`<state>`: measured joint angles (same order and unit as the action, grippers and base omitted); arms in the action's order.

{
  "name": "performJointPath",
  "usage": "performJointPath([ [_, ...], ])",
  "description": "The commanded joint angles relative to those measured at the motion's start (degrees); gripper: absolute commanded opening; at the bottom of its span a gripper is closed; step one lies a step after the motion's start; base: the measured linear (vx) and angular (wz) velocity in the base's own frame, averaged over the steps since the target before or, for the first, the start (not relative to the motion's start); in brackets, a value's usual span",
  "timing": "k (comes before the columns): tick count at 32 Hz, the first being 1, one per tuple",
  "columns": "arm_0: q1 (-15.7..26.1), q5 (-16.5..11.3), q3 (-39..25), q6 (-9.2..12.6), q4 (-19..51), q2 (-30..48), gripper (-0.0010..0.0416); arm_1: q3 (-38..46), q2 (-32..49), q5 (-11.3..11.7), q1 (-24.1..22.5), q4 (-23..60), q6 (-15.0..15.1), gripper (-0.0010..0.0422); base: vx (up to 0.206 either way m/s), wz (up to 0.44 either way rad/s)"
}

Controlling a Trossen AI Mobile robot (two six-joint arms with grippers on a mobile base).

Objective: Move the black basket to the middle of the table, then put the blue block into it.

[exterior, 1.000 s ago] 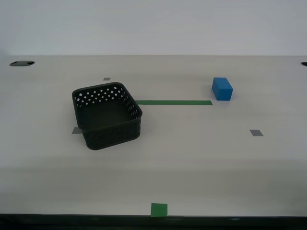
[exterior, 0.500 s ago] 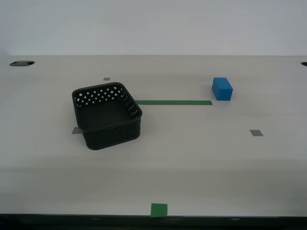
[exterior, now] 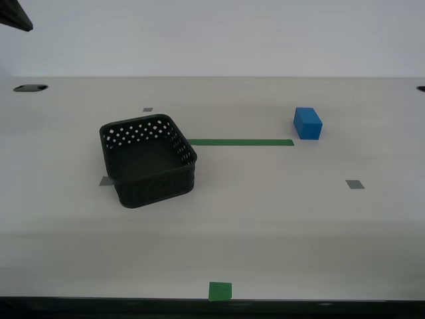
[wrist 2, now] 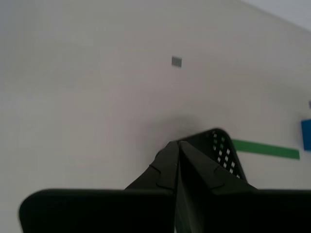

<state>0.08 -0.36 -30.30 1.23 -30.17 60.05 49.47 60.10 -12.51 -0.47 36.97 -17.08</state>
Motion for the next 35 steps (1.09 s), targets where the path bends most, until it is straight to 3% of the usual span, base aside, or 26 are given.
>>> performJointPath([
  [1, 0.04, 0.02, -0.04, 0.31, 2.34, 0.0, 0.0001, 0.79, 0.0, -0.02, -0.07, 5.75, 1.6, 0.0, 0.0, 0.0],
  [9, 0.42, -0.02, -0.04, 1.46, 2.34, 0.0, 0.0, 0.09, 4.7, 0.04, -1.11, 12.17, 3.69, 0.0, 0.0, 0.0],
  [13, 0.48, -0.07, -0.04, 3.72, 2.36, 0.0, 0.0001, 0.09, 10.38, 4.07, -2.89, 10.03, 3.8, 0.0, 0.0, 0.0],
  [19, 0.61, -0.09, -0.04, 3.74, 2.34, 0.0, 0.0, 0.09, 20.04, 4.09, -6.25, 8.59, 3.48, 0.0, 0.0, 0.0],
  [23, 0.79, -0.07, -0.04, 3.74, 2.34, 0.0, 0.0, 0.66, 27.21, 3.96, -10.32, 6.16, 1.51, 0.0, 0.0, 0.0],
  [26, 0.79, -0.07, -0.04, 3.74, 2.36, 0.0, 0.0, 1.53, 31.08, 2.58, -12.7, 4.17, 0.61, 0.0, 0.0, 0.0],
  [29, 0.83, -0.07, -0.04, 3.74, 2.38, 0.0, 0.0, 2.89, 34.21, 2.6, -14.23, 2.25, -3.93, 0.0, 0.0, 0.0],
  [30, 0.83, -0.07, -0.04, 3.74, 2.4, 0.0, 0.0, 3.93, 35.65, 2.6, -14.6, 1.27, -6.75, 0.0, 0.0, 0.0],
  [35, 0.85, -0.07, -0.04, 3.72, 2.47, 0.0, 0.0001, 6.97, 37.16, 2.54, -14.64, 0.37, -8.57, 0.0, 0.0, 0.0],
])
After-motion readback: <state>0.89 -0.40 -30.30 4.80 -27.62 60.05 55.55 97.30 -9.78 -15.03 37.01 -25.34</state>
